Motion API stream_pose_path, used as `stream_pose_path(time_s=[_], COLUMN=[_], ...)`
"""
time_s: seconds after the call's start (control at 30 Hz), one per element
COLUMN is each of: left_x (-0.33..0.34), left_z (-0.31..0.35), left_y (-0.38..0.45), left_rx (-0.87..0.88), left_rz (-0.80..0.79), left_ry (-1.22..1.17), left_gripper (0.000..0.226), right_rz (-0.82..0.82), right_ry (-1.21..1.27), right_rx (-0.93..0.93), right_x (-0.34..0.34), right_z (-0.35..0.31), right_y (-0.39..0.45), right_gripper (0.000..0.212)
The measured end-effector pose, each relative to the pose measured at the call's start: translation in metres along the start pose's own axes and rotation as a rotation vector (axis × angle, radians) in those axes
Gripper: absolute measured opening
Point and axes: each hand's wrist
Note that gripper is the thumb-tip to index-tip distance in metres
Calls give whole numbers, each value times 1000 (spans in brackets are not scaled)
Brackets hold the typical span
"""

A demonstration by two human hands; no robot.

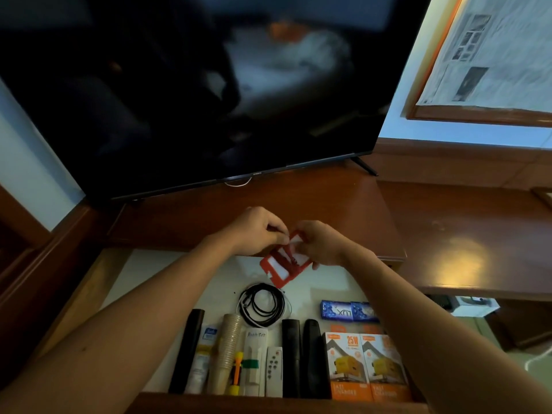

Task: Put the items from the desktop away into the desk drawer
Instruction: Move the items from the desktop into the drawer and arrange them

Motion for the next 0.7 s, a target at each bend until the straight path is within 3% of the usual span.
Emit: stream_pose_path(time_s=[0.17, 0.27, 0.37, 0.47, 0.57, 0.7], left_x=[6, 16, 31, 49, 65, 82], left_z=[-12, -20, -23, -26, -26, -22], left_y=[-2, -9, -14, -17, -18, -23], left_rx=[-167, -284, -305, -352, -394, -384], left_rz=[-4, -132, -127, -111, -37, 61], left_ry=[-576, -946, -1203, -1235, -1179, -1030], left_gripper=[12, 19, 15, 23, 12, 16], right_rz=[-73, -126, -113, 28, 167, 376], right_ry=[570, 766, 1004, 1129, 1155, 1082], right_rx=[65, 44, 24, 73, 152, 231], right_x=[-10, -11, -9, -6, -1, 5], right_z=[0, 1, -1, -3, -2, -4], right_y=[-9, -13, -14, -11, -7, -4], right_gripper=[30, 33, 38, 38, 33, 28])
Point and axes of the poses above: each hand's wrist, its own y-axis towards the middle knuckle, its own x-axis out of the palm, z = x × y, and after that the axes turned 8 degrees about -x, right-handed
